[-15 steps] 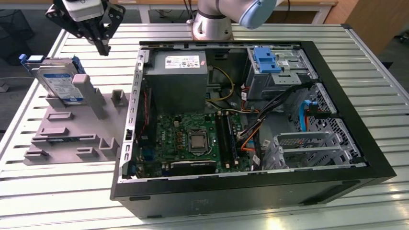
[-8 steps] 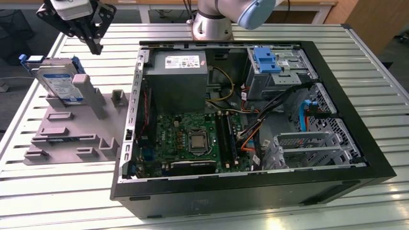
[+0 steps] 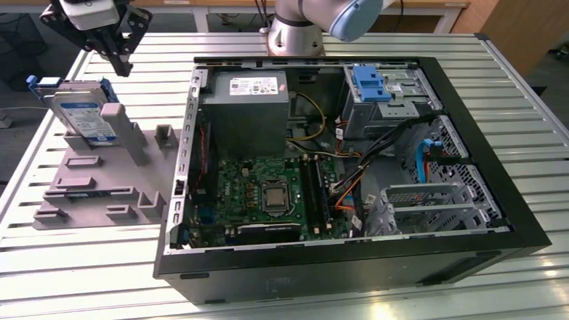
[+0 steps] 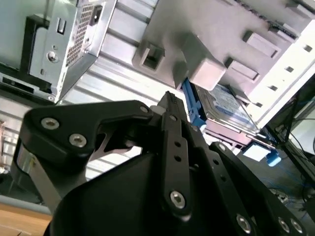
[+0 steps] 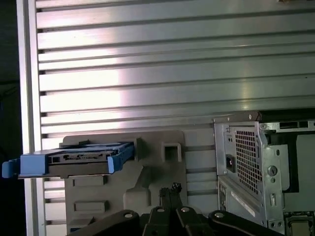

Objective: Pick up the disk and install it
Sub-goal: 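Reach for the disk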

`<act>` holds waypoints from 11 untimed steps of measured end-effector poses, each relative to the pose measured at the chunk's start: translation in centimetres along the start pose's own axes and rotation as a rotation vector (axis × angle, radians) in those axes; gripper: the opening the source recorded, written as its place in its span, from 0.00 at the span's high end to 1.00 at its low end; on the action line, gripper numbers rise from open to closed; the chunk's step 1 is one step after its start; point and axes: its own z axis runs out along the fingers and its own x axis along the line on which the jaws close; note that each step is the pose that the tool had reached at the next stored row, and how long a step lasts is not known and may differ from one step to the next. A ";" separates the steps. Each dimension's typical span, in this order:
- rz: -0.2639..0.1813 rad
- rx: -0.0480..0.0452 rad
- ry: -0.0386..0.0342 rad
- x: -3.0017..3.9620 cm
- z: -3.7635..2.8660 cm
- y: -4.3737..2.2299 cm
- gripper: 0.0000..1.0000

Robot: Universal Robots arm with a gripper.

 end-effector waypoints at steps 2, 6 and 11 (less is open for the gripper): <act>0.000 0.0002 0.0002 0.72 0.07 0.19 0.89; 0.000 0.0001 0.0001 1.91 0.17 0.46 0.89; 0.000 0.0002 0.0004 2.07 0.18 0.46 0.89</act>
